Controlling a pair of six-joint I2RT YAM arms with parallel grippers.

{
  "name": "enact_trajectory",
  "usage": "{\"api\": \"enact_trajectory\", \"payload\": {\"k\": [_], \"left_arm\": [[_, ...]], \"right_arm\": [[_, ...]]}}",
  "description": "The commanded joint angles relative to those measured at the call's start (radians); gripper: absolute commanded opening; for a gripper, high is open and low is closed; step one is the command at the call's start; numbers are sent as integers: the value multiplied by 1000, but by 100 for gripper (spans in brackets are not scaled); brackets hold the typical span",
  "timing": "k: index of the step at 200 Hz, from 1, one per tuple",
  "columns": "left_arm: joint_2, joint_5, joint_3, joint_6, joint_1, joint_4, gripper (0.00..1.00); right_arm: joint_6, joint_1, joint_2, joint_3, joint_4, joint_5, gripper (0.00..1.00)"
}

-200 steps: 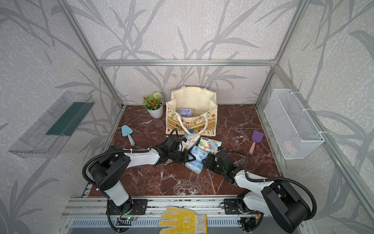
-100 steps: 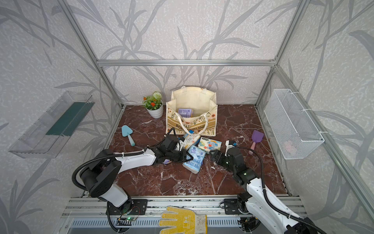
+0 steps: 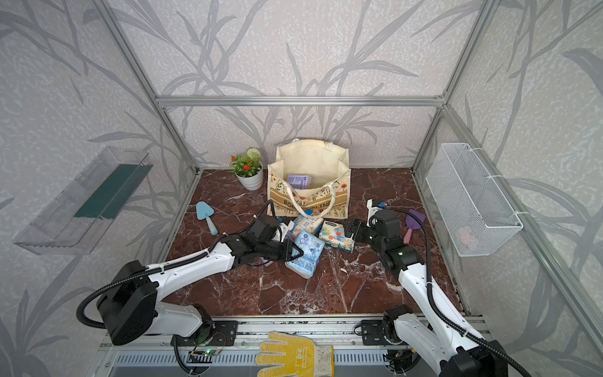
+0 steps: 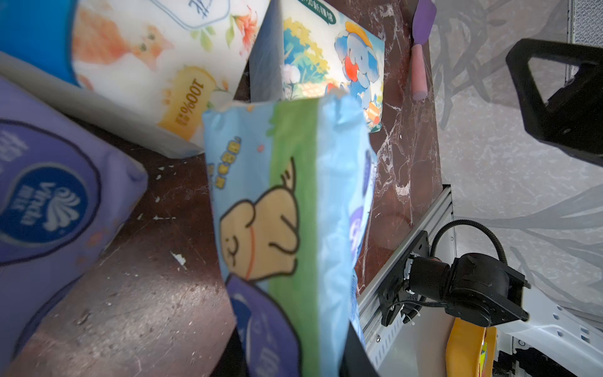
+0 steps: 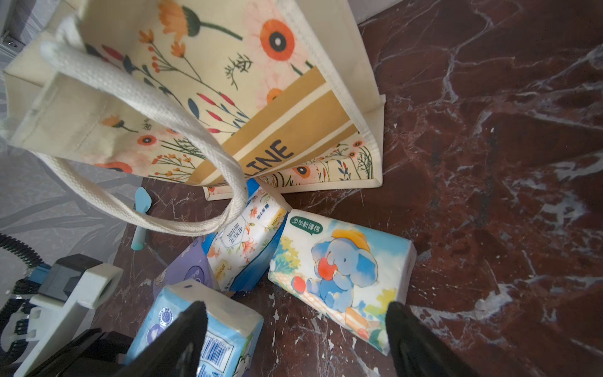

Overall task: Put tissues into the canvas bag
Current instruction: Pick up the pack of facial tissues from the center of the board.

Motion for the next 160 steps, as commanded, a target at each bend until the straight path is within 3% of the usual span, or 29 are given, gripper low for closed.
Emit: {"api": "enact_trajectory", "payload": {"k": [1, 62, 90, 160], "left_arm": [[-58, -16, 38, 27, -4, -72, 23], [-182, -82, 85, 64, -2, -210, 21], [-230, -160, 162, 101, 3, -316, 20], [-239, -165, 356, 184, 67, -374, 20]], "right_arm": [[-46, -21, 27, 54, -8, -32, 86], [-49, -46, 94, 127, 17, -70, 86], [-35, -45, 113, 139, 39, -84, 86], [-64, -47, 163, 216, 0, -135, 85]]}}
